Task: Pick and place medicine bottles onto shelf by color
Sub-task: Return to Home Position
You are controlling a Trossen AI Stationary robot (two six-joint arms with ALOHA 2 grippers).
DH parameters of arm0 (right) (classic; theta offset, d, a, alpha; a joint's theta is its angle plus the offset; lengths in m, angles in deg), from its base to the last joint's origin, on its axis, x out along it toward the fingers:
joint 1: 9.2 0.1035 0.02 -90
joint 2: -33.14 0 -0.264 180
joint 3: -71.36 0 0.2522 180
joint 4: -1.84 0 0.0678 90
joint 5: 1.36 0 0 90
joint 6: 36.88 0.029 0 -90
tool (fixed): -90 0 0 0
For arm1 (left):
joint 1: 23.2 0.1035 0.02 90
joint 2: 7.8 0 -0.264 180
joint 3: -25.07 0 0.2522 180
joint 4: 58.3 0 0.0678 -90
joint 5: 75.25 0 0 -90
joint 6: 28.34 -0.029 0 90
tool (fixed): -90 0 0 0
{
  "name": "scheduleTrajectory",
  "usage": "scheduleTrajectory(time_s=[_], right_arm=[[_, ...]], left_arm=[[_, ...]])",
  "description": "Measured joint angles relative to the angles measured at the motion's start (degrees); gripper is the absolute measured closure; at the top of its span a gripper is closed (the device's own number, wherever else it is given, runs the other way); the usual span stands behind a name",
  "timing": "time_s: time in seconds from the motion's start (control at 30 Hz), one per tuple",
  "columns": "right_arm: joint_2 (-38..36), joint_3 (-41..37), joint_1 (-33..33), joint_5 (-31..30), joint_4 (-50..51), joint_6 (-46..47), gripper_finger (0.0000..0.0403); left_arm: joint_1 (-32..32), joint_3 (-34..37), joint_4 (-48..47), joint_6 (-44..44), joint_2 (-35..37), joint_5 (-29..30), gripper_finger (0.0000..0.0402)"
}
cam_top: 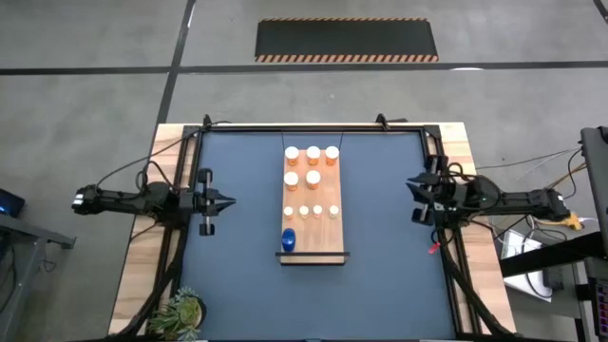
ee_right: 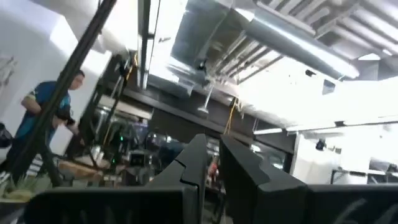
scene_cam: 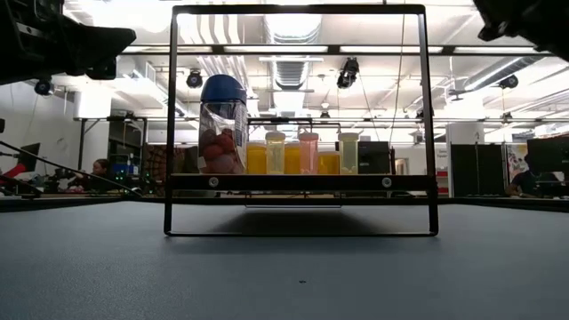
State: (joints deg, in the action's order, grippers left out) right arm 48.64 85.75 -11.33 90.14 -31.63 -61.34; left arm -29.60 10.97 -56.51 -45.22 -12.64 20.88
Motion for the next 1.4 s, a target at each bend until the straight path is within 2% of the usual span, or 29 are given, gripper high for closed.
scheduleTrajectory(time_s=[0.3,1.4], right_arm=[[0.28,0.0,0.0,-1.58,5.53,1.96,0.0365],[2.26,-0.02,0.0,-1.58,7.96,1.91,0.0365]], left_arm=[[-0.02,0.07,0.0,0.0,0.0,0.0,0.0395],[-0.02,0.09,0.0,0.0,0.0,0.02,0.0395]])
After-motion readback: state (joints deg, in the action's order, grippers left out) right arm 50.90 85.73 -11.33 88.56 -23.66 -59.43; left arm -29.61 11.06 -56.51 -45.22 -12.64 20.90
